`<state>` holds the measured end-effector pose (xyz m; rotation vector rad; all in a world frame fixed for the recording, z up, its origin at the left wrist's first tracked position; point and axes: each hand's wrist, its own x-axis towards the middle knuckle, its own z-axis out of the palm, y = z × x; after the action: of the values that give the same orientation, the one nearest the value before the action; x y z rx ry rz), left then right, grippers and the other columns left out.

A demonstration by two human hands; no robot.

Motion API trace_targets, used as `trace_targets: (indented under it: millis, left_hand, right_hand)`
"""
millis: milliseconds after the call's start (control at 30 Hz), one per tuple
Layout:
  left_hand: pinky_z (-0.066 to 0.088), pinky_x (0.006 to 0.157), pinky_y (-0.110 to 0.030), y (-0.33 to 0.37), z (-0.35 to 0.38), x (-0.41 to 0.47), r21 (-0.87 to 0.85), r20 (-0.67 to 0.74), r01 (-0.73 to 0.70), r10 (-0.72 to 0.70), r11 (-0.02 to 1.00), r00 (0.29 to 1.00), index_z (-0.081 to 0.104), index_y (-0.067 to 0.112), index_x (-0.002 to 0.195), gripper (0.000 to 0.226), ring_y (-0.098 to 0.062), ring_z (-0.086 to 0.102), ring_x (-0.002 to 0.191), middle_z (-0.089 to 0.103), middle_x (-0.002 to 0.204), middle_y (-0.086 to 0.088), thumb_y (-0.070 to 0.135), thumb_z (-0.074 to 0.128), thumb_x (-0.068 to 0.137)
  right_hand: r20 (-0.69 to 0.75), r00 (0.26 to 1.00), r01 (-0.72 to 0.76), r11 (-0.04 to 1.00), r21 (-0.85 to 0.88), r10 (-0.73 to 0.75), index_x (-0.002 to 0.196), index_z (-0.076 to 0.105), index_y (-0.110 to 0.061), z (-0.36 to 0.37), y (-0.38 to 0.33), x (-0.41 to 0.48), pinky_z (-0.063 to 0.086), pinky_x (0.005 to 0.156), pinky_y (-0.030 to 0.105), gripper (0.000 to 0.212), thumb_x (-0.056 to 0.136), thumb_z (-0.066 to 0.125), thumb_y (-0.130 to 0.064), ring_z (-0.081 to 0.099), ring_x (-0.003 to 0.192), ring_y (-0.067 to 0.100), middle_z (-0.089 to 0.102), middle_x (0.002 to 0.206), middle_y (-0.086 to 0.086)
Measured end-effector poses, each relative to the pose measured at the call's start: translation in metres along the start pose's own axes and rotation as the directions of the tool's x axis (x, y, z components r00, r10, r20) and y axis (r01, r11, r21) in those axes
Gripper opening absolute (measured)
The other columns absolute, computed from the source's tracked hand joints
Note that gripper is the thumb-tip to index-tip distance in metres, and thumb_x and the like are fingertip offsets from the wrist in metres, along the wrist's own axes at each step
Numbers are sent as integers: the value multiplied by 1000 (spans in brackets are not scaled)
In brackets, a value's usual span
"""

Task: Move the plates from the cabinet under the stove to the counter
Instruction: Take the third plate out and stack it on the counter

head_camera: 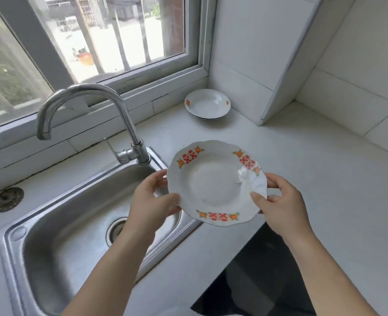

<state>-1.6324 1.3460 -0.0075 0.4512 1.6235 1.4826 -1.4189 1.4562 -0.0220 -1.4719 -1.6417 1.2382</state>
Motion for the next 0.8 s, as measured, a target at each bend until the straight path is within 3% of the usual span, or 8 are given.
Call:
trace_targets:
  millis: [167, 367, 600, 700, 800]
  left_hand:
    - [55, 55, -23, 24, 36, 57, -24, -51, -5, 4, 1000, 999, 59, 35, 93, 54, -17, 67, 81, 64, 103, 1, -15, 61, 73]
    - [54, 55, -22, 51, 73, 123, -8, -128, -7, 6, 1000, 992, 59, 23, 115, 55, -10, 67, 75, 64, 99, 4, -15, 60, 74]
    - [55, 56, -21, 66, 103, 204, 76, -158, 26, -13, 997, 987, 60, 20, 120, 57, -15, 67, 83, 65, 104, 4, -14, 60, 73]
    - [57, 58, -22, 68, 112, 242, 113, -155, 40, -22, 993, 988, 59, 17, 122, 58, -17, 67, 84, 65, 104, 5, -13, 62, 72]
    - [57, 61, -22, 65, 123, 279, 146, -155, 54, -31, 988, 987, 58, 15, 124, 58, -19, 67, 88, 64, 112, 3, -12, 63, 73]
  right_hand:
    - [54, 999, 7, 1000, 2, -7, 104, 58, -30, -2, -12, 83, 59, 64, 41, 34, 79, 67, -8, 69, 63, 10, 62, 103, -14]
    - [129, 991, 34, 999, -20, -31, 94, 59, -36, -3, -25, 170, 57, 69, 49, 32, 77, 69, -11, 68, 62, 17, 63, 97, -14]
    - [165, 985, 52, 996, -67, -41, 92, 58, -37, 7, -30, 264, 55, 68, 37, 31, 76, 71, -14, 68, 69, 16, 66, 92, -15]
    - [173, 985, 43, 994, -103, -25, 100, 59, -29, 15, -26, 303, 49, 63, 28, 31, 76, 70, -14, 66, 74, 12, 67, 93, -13]
    - [180, 983, 52, 987, -149, -24, 97, 56, -27, 24, -23, 339, 47, 63, 27, 28, 76, 69, -14, 63, 76, 10, 65, 90, -9]
